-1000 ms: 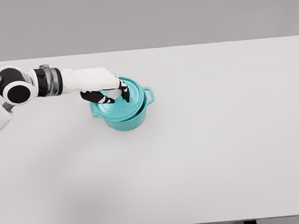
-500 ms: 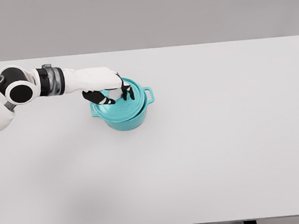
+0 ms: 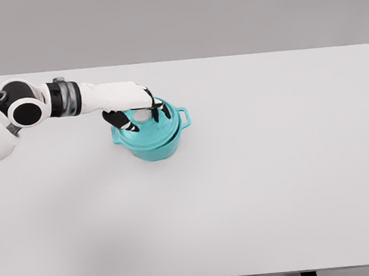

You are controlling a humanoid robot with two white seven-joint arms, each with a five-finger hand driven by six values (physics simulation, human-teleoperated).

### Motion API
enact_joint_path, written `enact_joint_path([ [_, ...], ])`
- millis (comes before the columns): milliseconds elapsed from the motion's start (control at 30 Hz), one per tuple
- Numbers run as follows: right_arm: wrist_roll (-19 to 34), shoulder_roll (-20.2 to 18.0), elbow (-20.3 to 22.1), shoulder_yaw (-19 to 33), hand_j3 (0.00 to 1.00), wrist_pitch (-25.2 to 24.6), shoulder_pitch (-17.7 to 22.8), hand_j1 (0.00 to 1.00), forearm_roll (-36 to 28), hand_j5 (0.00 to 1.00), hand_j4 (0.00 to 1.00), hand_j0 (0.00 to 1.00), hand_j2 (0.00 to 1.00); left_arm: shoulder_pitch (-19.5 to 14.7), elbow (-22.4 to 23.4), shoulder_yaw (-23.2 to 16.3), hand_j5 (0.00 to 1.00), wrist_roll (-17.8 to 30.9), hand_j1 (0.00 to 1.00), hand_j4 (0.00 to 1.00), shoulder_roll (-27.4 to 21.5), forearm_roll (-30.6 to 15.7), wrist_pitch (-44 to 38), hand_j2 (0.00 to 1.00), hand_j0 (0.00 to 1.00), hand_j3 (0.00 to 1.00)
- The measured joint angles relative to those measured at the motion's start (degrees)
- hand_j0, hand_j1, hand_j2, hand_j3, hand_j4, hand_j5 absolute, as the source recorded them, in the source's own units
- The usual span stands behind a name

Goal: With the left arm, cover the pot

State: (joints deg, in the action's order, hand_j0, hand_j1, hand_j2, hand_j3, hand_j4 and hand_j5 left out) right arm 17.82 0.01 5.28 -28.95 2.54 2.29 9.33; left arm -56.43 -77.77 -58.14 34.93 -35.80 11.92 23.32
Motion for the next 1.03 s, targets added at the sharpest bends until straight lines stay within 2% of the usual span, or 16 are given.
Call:
enact_joint_path([
  [333, 0.00, 0.00, 0.00, 0.01, 1.00, 0.00, 0.00, 1.00, 0.00, 1.00, 1.00, 1.00, 1.00, -0.18, 0.05, -0.01, 0.81, 0.08, 0.81, 0.81, 0.55, -0.01, -0.02, 0.81, 0.81, 0.81],
  [400, 0.00, 0.00, 0.00, 0.02, 1.00, 0.00, -0.09, 1.00, 0.00, 1.00, 1.00, 1.00, 1.00, -0.18, 0.04, 0.01, 0.87, 0.09, 0.87, 0.87, 0.56, -0.01, -0.01, 0.87, 0.87, 0.87],
  [467, 0.00, 0.00, 0.00, 0.01, 1.00, 0.00, -0.09, 1.00, 0.00, 1.00, 1.00, 1.00, 1.00, -0.79, -0.02, 0.04, 1.00, 0.09, 1.00, 1.00, 0.48, -0.09, 0.03, 1.00, 1.00, 1.00],
  [633, 0.00, 0.00, 0.00, 0.00, 1.00, 0.00, -0.09, 1.00, 0.00, 1.00, 1.00, 1.00, 1.00, -2.90, -0.50, 0.13, 1.00, 0.08, 1.00, 1.00, -0.45, -1.08, 0.51, 1.00, 1.00, 1.00],
  [700, 0.00, 0.00, 0.00, -0.01, 1.00, 0.00, -0.09, 1.00, 0.00, 1.00, 1.00, 1.00, 1.00, -4.13, -1.02, 0.15, 1.00, 0.08, 1.00, 1.00, -3.14, -1.49, 1.23, 1.00, 1.00, 1.00],
  [900, 0.00, 0.00, 0.00, 0.01, 1.00, 0.00, 0.00, 1.00, 0.00, 1.00, 1.00, 1.00, 1.00, -2.29, -1.42, 2.74, 1.00, 0.10, 1.00, 1.00, -18.05, -2.05, 9.53, 1.00, 1.00, 1.00],
  [1033, 0.00, 0.00, 0.00, 0.00, 1.00, 0.00, -0.09, 1.00, 0.00, 1.00, 1.00, 1.00, 1.00, -1.41, -0.94, 3.64, 1.00, 0.10, 1.00, 1.00, -21.73, -2.47, 11.24, 1.00, 1.00, 1.00],
])
